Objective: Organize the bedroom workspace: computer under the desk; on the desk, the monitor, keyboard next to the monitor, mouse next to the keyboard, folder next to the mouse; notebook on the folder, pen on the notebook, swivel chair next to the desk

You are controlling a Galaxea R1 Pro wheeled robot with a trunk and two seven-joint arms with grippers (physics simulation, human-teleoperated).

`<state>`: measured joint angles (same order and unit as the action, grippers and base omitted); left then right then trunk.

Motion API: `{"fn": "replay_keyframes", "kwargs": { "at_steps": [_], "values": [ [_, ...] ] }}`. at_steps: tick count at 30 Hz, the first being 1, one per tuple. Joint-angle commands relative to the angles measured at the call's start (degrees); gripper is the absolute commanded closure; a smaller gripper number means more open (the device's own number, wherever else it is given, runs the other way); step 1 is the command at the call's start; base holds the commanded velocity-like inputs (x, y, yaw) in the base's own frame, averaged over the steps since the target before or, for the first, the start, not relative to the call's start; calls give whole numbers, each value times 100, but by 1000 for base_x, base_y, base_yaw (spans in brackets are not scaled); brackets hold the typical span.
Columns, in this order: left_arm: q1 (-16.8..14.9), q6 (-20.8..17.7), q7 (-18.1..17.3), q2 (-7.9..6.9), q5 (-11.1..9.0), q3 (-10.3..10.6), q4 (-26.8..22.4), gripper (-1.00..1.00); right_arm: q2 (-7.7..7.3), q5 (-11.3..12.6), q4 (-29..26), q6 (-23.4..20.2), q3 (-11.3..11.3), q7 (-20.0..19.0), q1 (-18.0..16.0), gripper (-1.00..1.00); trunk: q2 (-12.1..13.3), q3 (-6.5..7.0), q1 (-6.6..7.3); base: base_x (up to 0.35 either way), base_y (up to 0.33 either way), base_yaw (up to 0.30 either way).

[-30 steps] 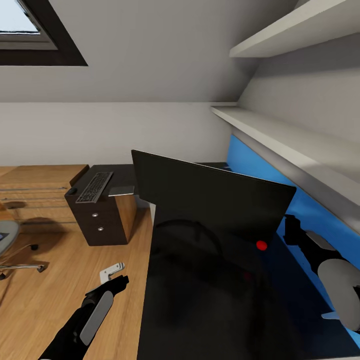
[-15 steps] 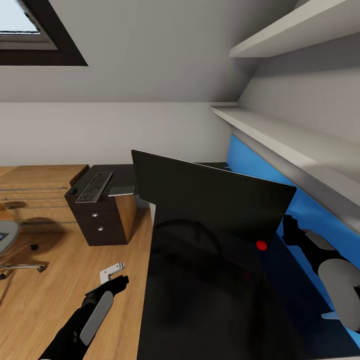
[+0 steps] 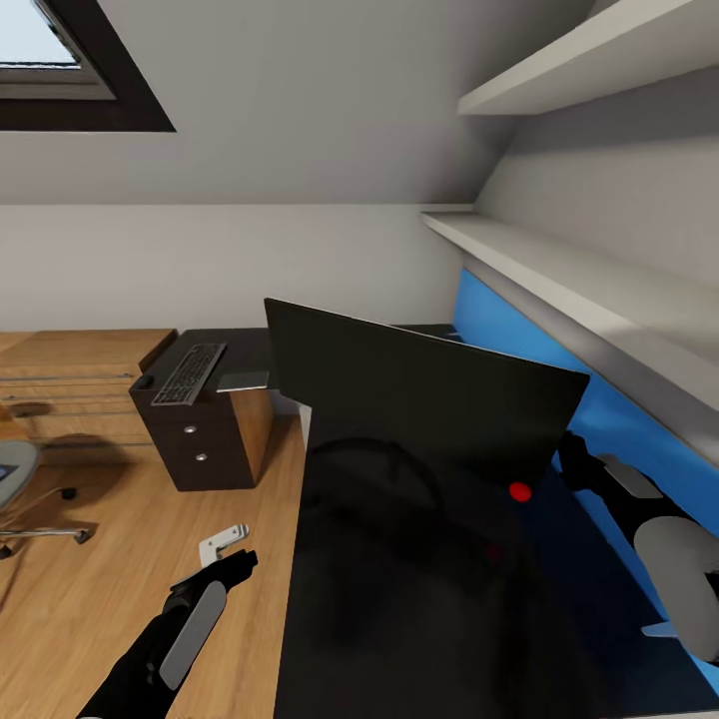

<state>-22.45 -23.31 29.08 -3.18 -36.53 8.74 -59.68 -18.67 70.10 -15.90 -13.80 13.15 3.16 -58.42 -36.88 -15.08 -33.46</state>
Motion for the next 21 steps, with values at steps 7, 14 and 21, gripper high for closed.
{"fn": "replay_keyframes", "kwargs": {
  "at_steps": [7,14,21],
  "values": [
    [-5,-7,54,-7,-55,22,-9,-100,4,32,-9,-26,13,27,-3,-100,-8,-9,-1,-173,153,0],
    [-5,-9,54,-8,-56,22,-9,-100,13,23,-17,-12,-2,32,-3,-100,-8,-9,-1,-70,46,0],
    [-5,-14,54,-9,-55,22,-9,-100,21,21,-26,15,-356,35,-3,-100,-8,-9,-1,-190,171,0]
  ]
}}
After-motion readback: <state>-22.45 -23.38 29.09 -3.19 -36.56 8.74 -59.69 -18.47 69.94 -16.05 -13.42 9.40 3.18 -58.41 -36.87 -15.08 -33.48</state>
